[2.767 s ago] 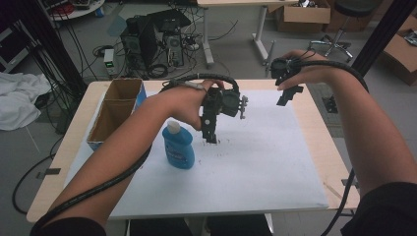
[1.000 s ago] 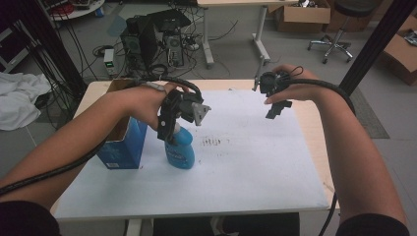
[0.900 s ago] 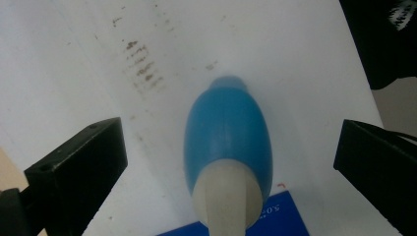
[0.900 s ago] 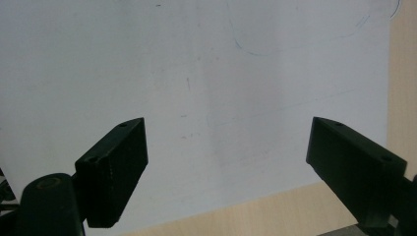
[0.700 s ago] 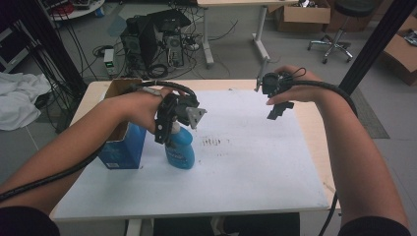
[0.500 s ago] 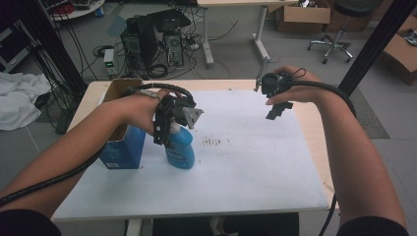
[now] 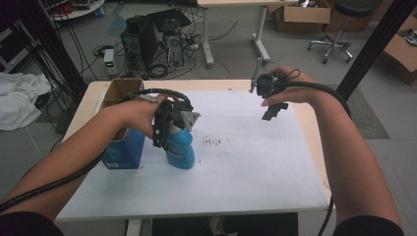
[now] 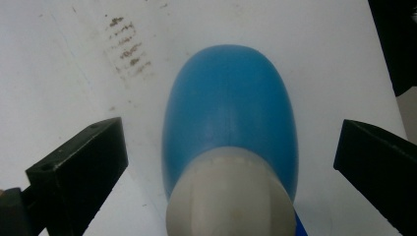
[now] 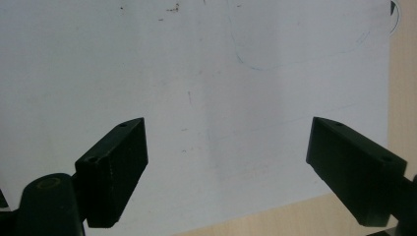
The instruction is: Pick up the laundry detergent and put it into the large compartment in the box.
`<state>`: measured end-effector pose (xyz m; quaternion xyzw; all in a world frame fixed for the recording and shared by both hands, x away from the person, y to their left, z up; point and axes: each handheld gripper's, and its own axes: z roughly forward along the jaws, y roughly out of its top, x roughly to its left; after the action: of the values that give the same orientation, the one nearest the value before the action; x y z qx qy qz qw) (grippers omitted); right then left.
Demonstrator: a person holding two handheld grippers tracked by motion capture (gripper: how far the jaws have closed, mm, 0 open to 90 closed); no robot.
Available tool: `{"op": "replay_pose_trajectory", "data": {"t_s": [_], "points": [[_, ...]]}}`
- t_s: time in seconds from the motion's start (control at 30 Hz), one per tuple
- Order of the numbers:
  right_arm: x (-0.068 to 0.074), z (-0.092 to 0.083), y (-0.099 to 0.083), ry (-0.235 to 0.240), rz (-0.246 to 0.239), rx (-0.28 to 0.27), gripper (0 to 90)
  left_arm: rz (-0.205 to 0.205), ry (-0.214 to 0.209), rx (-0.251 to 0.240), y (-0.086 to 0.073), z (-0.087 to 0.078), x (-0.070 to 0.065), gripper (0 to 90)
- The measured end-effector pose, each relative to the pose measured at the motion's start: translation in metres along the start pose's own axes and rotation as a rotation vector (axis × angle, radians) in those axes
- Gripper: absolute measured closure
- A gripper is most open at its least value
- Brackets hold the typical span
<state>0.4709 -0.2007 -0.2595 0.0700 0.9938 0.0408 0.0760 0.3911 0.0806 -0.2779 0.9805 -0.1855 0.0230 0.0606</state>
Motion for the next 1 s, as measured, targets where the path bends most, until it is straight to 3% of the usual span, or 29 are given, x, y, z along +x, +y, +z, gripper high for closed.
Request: {"op": "replay_pose_trajectory", "data": {"t_s": [0.4, 0.63, 0.73, 1.0], "points": [[0.002, 0.002, 0.002, 0.001, -0.006, 0.003, 15.9, 0.012, -0.008, 0.045, 0.003, 0.016, 0.001, 0.7], [0.002, 0.003, 0.004, -0.003, -0.008, 0.004, 15.9, 0.014, 0.008, 0.058, 0.002, 0.017, 0.001, 1.7], [0.002, 0.004, 0.005, -0.003, -0.007, 0.006, 15.9, 0.015, 0.019, 0.084, 0.001, 0.018, 0.001, 4.1], [0.001, 0.004, 0.005, -0.004, -0.003, 0.008, 15.9, 0.012, 0.028, 0.093, 0.001, 0.018, 0.001, 12.9]]}}
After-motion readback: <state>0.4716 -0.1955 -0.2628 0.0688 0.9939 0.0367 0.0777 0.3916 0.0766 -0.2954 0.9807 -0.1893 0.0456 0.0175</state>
